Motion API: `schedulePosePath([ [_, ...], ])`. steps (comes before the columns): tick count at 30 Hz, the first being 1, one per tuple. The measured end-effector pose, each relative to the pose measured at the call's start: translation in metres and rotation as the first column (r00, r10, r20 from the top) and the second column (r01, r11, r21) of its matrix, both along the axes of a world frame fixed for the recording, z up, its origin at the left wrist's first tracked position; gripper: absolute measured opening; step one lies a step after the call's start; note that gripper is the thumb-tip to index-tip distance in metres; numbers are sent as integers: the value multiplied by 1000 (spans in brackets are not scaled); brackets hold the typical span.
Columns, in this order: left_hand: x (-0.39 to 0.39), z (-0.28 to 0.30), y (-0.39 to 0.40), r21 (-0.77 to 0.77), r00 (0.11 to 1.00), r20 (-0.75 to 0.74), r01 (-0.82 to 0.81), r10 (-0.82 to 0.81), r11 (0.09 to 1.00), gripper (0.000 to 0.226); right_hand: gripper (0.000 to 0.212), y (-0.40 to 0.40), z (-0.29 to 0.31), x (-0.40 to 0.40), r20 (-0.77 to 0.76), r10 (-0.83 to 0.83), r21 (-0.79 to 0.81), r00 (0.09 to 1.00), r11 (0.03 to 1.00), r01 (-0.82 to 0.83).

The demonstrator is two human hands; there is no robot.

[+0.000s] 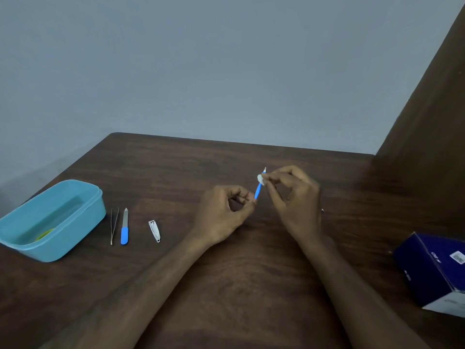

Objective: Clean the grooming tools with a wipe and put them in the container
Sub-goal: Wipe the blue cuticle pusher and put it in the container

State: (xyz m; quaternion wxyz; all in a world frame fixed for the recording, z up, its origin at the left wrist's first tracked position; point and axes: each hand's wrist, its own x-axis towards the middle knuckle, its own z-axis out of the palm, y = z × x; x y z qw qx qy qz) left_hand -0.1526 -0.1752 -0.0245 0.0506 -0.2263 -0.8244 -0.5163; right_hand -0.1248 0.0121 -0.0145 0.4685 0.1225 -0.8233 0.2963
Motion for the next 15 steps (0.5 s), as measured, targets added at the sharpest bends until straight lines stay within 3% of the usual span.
schedulePosePath([
  [6,-1,-3,-1,-34,994,-77,-74,71,997,9,3,-3,-7,2,17,64,172,998,983,-66],
  [10,3,-1,0,-102,997,-76,4,-12,995,8,8,9,-3,-5,24,-49,-14,999,999,49],
  [15,3,-2,0,-130,997,-70,7,-16,991,9,5,10,-4,3,84,-54,-29,995,998,57],
])
